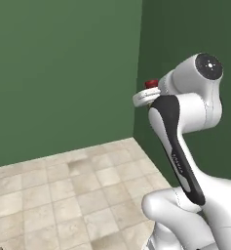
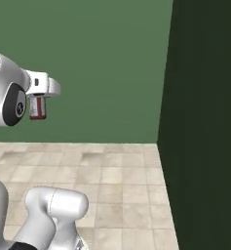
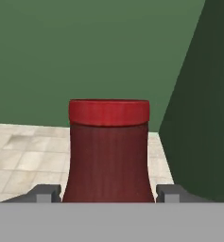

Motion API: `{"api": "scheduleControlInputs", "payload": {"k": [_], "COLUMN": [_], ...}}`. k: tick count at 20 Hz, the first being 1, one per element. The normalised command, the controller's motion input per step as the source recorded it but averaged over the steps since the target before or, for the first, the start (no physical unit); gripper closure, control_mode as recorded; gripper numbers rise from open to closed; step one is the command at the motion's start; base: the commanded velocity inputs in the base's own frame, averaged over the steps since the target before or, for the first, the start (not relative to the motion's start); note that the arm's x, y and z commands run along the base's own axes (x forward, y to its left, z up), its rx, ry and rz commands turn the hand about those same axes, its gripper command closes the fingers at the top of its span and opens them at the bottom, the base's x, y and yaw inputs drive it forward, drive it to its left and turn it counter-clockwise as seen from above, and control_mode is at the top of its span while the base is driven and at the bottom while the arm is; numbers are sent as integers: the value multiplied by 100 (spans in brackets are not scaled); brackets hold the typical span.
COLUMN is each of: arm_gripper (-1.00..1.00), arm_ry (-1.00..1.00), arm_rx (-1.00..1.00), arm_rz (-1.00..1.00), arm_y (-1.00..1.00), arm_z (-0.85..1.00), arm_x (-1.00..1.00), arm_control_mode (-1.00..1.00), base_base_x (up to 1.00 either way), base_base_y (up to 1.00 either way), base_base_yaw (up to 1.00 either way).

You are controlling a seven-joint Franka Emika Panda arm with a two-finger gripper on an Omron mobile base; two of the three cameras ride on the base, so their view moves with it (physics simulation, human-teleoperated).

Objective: Move the hot dog bun to the plate on the dining table and place the condiment next to that plate. Then navigate to the fridge and take the sausage and place it on the plate as well.

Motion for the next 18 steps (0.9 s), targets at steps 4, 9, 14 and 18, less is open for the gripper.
{"api": "scheduleControlInputs", "payload": {"k": [4, 9, 14, 18], "arm_gripper": [100, 100, 100, 100], "arm_ry": [0, 0, 0, 0], "arm_rx": [0, 0, 0, 0], "arm_rz": [0, 0, 0, 0], "arm_y": [0, 0, 0, 0], "arm_z": [0, 0, 0, 0], "arm_x": [0, 0, 0, 0], "arm_control_mode": [100, 100, 100, 100], "base_base_x": [100, 100, 100, 100], "base_base_y": [0, 0, -2, 0], "base_base_yaw": [51, 60, 66, 68]}}
